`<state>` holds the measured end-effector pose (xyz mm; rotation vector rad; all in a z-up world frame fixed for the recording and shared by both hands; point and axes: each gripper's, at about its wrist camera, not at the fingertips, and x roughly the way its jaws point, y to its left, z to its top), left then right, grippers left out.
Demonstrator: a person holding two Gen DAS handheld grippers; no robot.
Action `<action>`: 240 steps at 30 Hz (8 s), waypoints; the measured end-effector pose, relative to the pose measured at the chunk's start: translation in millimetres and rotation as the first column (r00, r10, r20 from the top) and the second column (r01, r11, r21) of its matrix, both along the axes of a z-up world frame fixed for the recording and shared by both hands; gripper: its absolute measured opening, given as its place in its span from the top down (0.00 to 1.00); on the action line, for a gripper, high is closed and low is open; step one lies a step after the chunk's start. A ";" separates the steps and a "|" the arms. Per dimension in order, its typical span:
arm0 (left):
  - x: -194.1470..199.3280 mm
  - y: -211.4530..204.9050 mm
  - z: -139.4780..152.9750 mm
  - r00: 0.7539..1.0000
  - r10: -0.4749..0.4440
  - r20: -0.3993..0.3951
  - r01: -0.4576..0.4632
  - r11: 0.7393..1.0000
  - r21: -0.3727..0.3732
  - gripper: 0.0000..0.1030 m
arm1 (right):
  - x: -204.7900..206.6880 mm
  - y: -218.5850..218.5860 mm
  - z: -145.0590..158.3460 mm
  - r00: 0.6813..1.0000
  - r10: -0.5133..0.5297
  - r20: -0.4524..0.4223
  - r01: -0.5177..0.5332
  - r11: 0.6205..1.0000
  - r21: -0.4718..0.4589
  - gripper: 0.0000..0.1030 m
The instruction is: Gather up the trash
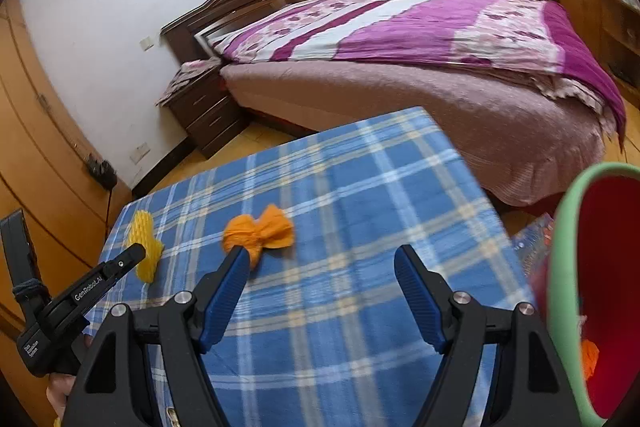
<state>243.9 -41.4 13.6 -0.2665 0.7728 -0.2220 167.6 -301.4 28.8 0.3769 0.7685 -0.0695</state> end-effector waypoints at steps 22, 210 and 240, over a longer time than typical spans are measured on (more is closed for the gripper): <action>-0.5 15.6 -2.4 1.000 0.028 -0.006 -0.028 0.998 -0.052 0.93 | 82.5 75.4 -43.1 0.982 0.149 -0.120 -0.159 0.984 -0.079 0.60; -263.4 -30.1 60.4 0.988 -0.085 0.126 0.056 0.975 0.216 0.58 | -272.4 36.2 48.3 0.976 -0.022 0.216 0.051 0.990 -0.130 0.19; -266.2 -27.0 65.5 0.986 -0.063 0.155 0.027 0.974 0.224 0.58 | -274.9 38.9 53.7 0.973 -0.023 0.228 0.055 0.989 -0.134 0.19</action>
